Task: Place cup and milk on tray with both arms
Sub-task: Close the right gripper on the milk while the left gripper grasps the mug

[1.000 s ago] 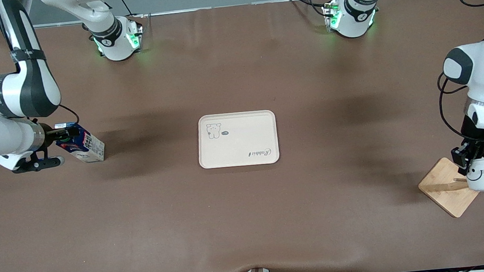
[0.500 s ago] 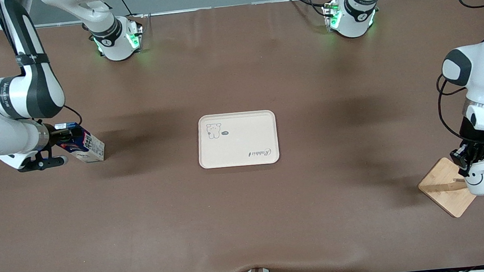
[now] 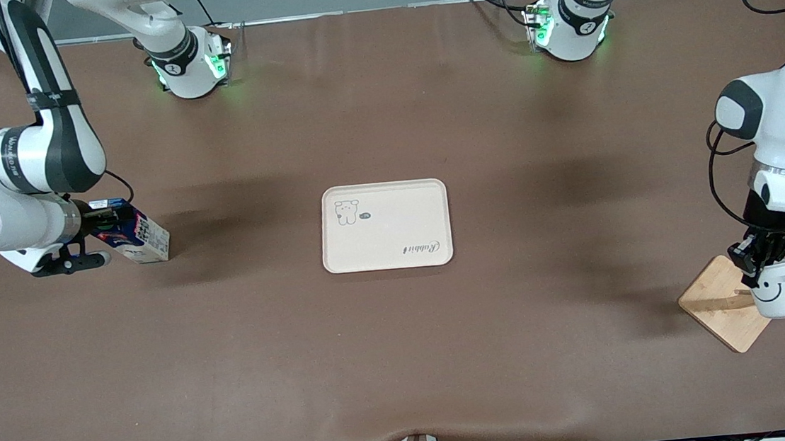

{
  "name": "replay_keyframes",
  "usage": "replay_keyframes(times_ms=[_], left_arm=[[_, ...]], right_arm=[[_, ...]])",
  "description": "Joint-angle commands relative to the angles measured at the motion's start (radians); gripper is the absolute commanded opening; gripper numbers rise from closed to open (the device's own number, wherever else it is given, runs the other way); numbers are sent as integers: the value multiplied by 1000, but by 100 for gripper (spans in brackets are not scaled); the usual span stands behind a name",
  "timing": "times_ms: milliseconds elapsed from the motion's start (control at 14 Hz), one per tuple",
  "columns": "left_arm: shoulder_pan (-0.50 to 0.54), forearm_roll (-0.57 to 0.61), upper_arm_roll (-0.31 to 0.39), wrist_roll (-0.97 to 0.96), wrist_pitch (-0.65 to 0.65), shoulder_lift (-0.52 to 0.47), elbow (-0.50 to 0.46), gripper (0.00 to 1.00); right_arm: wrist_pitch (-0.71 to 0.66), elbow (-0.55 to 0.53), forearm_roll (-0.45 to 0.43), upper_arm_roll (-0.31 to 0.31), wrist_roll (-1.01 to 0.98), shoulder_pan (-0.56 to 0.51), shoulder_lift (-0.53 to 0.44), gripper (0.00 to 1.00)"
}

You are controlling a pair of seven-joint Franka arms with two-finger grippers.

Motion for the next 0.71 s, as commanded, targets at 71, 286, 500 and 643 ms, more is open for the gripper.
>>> replay_keyframes(times_ms=[71,286,500,643], left_arm=[[-3,-2,-8,2,-21,-44,-23,2],[-3,-2,-16,2,-67,-72,-23,2],[0,-3,-39,-6,-127,-101,-23,2],[0,-3,-40,-6,-167,-126,-25,2]], right_arm=[[18,-51,-10,12,3,-15,-30,100],[26,-69,2,10,6,-15,-28,60],[20,-56,48,9,9,-25,-25,12],[-5,-19,62,10,14,-24,-22,9]])
